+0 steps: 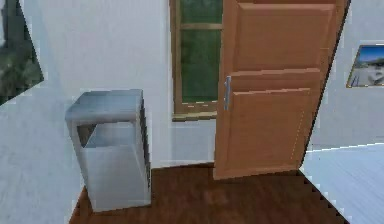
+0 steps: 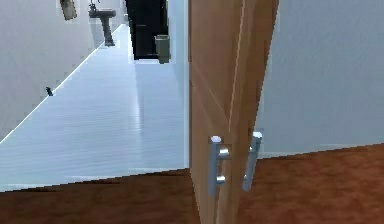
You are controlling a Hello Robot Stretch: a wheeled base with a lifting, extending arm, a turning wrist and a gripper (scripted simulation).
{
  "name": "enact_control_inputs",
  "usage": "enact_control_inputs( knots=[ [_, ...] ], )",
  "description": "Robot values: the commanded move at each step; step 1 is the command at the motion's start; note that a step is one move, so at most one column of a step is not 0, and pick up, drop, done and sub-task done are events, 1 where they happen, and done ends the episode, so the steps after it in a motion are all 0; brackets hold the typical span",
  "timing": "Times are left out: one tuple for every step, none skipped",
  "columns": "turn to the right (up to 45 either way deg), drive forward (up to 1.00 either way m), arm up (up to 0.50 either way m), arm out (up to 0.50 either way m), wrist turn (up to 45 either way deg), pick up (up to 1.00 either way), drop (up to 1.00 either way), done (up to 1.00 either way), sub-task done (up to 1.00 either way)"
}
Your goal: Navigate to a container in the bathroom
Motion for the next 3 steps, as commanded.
enact_control_inputs(
  knots=[
    [33.0, 0.00, 0.00, 0.00, 0.0, 0.00, 0.00, 0.00, 0.00],
    [0.0, 0.40, 0.00, 0.00, 0.0, 0.00, 0.00, 0.00, 0.00],
    [45.0, 0.00, 0.00, 0.00, 0.0, 0.00, 0.00, 0.00, 0.00]
  ],
)
